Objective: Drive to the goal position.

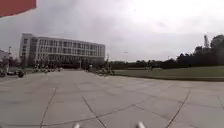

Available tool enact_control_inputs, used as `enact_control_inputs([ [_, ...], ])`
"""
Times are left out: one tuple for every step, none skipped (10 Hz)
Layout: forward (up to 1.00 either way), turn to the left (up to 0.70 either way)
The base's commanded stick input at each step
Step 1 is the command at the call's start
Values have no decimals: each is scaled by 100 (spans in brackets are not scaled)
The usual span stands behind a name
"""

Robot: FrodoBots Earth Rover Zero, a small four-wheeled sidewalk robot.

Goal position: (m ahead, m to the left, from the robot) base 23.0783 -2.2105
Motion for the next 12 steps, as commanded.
enact_control_inputs([
  [48,24],
  [48,24],
  [48,24],
  [48,24],
  [48,24],
  [48,24],
  [48,24],
  [48,24],
  [48,24],
  [48,24],
  [48,24],
  [49,0],
])
